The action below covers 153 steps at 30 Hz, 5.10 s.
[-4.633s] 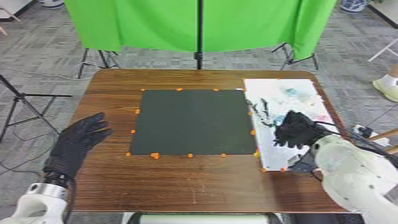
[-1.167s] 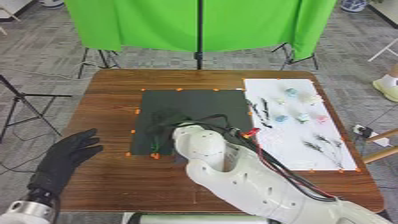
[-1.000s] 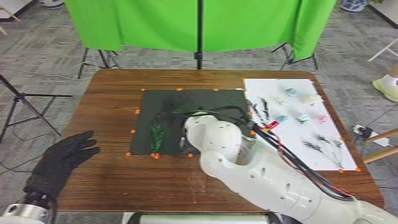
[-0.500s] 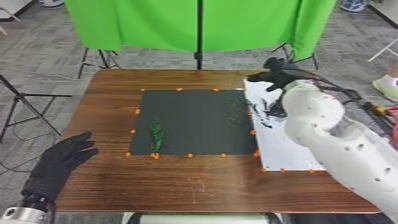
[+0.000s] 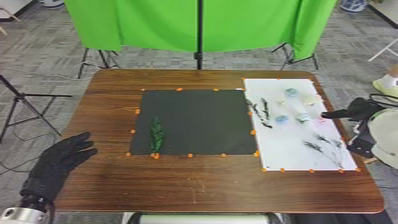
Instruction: Arrange flowers
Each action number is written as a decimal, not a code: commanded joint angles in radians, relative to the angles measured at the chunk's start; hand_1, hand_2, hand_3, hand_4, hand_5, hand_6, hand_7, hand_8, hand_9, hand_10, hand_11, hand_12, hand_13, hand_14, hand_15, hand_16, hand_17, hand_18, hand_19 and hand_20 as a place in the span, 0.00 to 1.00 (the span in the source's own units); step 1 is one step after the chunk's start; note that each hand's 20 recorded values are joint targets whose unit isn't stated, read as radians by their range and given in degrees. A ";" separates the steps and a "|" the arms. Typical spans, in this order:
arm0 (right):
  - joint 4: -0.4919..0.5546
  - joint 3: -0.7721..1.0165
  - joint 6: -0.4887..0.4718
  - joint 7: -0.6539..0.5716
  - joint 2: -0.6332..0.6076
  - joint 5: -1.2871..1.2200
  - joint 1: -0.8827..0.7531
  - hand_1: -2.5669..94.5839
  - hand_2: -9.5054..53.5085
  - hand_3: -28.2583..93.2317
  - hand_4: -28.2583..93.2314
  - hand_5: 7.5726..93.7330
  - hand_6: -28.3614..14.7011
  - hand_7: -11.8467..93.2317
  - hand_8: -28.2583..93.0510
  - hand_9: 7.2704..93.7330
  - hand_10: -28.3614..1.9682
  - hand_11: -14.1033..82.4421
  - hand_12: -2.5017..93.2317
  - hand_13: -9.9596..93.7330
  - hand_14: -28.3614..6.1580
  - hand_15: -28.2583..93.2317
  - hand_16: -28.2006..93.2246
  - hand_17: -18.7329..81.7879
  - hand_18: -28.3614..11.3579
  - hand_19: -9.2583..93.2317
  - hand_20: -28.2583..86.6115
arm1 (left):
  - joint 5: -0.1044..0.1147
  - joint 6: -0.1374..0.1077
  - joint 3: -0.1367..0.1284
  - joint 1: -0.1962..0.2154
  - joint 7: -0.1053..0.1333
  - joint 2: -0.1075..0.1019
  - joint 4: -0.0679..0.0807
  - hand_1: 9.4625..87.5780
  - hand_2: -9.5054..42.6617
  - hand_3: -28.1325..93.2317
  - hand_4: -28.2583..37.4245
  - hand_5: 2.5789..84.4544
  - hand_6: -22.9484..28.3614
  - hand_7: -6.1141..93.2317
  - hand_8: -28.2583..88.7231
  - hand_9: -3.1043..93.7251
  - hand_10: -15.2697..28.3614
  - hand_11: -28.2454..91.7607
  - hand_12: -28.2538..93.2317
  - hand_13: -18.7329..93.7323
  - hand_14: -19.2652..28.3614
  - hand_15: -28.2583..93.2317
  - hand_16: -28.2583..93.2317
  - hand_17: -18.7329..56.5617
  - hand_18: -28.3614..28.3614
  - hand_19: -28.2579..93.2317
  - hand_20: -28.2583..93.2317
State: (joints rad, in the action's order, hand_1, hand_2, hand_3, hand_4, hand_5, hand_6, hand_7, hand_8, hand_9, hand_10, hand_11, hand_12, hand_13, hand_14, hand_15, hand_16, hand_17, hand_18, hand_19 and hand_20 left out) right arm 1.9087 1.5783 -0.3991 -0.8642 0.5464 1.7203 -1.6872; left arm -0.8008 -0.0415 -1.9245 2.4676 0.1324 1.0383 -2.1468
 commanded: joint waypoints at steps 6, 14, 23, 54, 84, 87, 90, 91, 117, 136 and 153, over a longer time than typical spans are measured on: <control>0.068 0.168 -0.050 0.005 -0.053 0.032 -0.248 0.39 0.00 0.42 0.05 0.30 0.26 0.24 0.16 0.32 0.30 0.59 0.25 0.49 0.42 0.82 0.34 0.44 0.18 0.91 0.57 | -0.002 -0.003 -0.005 0.024 -0.004 0.012 0.000 0.23 0.25 0.83 0.01 0.47 0.57 0.30 0.14 0.43 0.70 0.48 0.35 0.44 0.78 0.63 0.18 0.16 0.93 0.72 0.21; 0.091 0.206 0.038 0.100 -0.042 0.138 -0.344 0.43 0.00 0.51 0.00 0.46 0.47 0.38 0.10 0.51 0.46 0.62 0.25 0.62 0.53 0.78 0.36 0.48 0.22 0.93 0.56 | 0.002 -0.010 -0.003 0.027 -0.008 0.015 0.000 0.22 0.27 0.83 0.00 0.47 0.57 0.30 0.14 0.42 0.70 0.48 0.35 0.44 0.78 0.63 0.18 0.16 0.93 0.72 0.21; 0.100 0.211 -0.015 0.107 -0.032 0.117 -0.361 0.44 0.00 0.49 0.00 0.49 0.49 0.39 0.09 0.54 0.49 0.62 0.25 0.64 0.54 0.77 0.38 0.48 0.23 0.93 0.56 | 0.002 -0.006 -0.003 0.024 -0.005 0.012 0.002 0.22 0.27 0.83 0.00 0.47 0.57 0.30 0.14 0.42 0.70 0.48 0.35 0.44 0.78 0.63 0.18 0.16 0.93 0.72 0.21; 0.046 0.060 0.018 0.197 -0.025 0.218 -0.336 0.53 0.00 0.74 0.00 0.72 0.64 0.53 0.14 0.83 0.66 0.63 0.31 0.83 0.68 0.75 0.43 0.58 0.27 0.99 0.57 | 0.002 -0.003 0.011 0.009 -0.003 0.001 0.014 0.22 0.27 0.83 0.00 0.47 0.57 0.30 0.14 0.42 0.70 0.48 0.35 0.44 0.78 0.63 0.18 0.16 0.93 0.72 0.21; 0.185 0.152 0.224 0.229 0.009 0.299 -0.301 0.45 0.00 0.94 0.00 0.86 0.63 0.64 0.27 0.99 0.70 0.80 0.36 0.93 0.63 0.88 0.46 0.70 0.17 1.00 0.81 | 0.000 -0.008 0.014 0.015 -0.005 0.006 0.013 0.22 0.27 0.83 0.00 0.47 0.57 0.30 0.14 0.42 0.70 0.48 0.35 0.44 0.78 0.63 0.18 0.16 0.93 0.72 0.21; 0.212 0.108 0.235 0.224 0.010 0.312 -0.226 0.45 0.00 0.95 0.00 0.86 0.63 0.64 0.27 0.99 0.70 0.80 0.36 0.94 0.63 0.88 0.46 0.71 0.16 1.00 0.82 | 0.001 -0.010 0.011 0.020 -0.004 0.009 0.010 0.22 0.27 0.83 0.00 0.47 0.57 0.30 0.14 0.42 0.70 0.48 0.35 0.44 0.78 0.63 0.18 0.16 0.93 0.72 0.21; 0.228 0.031 0.230 0.245 0.015 0.300 -0.120 0.43 0.00 0.96 0.02 0.87 0.64 0.65 0.30 0.99 0.70 0.82 0.35 0.94 0.63 0.89 0.46 0.71 0.15 1.00 0.84 | 0.001 -0.012 0.013 0.019 -0.005 0.011 0.011 0.22 0.27 0.83 0.00 0.47 0.56 0.30 0.14 0.42 0.70 0.48 0.35 0.44 0.78 0.63 0.18 0.16 0.93 0.72 0.21; 0.233 0.003 0.231 0.256 0.019 0.302 -0.086 0.42 0.00 0.96 0.03 0.87 0.64 0.65 0.30 1.00 0.70 0.83 0.35 0.94 0.63 0.89 0.46 0.71 0.14 1.00 0.84 | 0.002 -0.013 0.014 0.018 -0.006 0.011 0.011 0.22 0.27 0.83 0.00 0.47 0.56 0.30 0.14 0.42 0.70 0.48 0.35 0.44 0.78 0.63 0.18 0.16 0.93 0.72 0.21; -0.077 -0.852 0.092 0.348 0.489 0.393 0.605 0.41 0.03 0.96 0.04 0.89 0.65 0.64 0.30 1.00 0.73 0.85 0.33 0.97 0.65 0.88 0.45 0.74 0.15 1.00 0.85 | -0.004 0.007 0.055 -0.036 -0.046 0.011 0.032 0.22 0.27 0.83 0.00 0.47 0.57 0.30 0.14 0.42 0.69 0.48 0.35 0.44 0.78 0.63 0.18 0.16 0.93 0.72 0.21; -0.260 -0.997 0.045 0.114 0.660 0.561 0.645 0.37 0.10 0.96 0.05 0.97 0.68 0.60 0.14 1.00 0.78 0.91 0.26 1.00 0.71 0.89 0.41 0.82 0.15 1.00 0.85 | -0.005 0.027 0.065 -0.051 -0.069 -0.005 0.040 0.22 0.27 0.83 0.00 0.47 0.57 0.30 0.14 0.42 0.70 0.48 0.35 0.44 0.78 0.63 0.18 0.16 0.93 0.72 0.21; -0.256 -0.904 -0.123 -0.033 0.762 0.447 0.600 0.35 0.19 0.95 0.06 1.00 0.69 0.58 0.15 1.00 0.82 0.93 0.23 1.00 0.78 0.91 0.37 0.87 0.17 1.00 0.85 | -0.006 0.034 0.073 -0.062 -0.084 -0.014 0.045 0.22 0.27 0.83 0.00 0.47 0.57 0.30 0.14 0.42 0.70 0.48 0.35 0.44 0.78 0.63 0.18 0.16 0.92 0.72 0.21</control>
State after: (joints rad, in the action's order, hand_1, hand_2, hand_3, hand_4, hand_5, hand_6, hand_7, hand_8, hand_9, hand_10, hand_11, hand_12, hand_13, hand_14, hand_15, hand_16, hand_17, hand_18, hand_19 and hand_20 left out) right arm 1.6394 0.6756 -0.5666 -0.9185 1.3075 2.1464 -1.0738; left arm -0.8016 -0.0169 -1.8558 2.3969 0.0614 1.0221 -2.1091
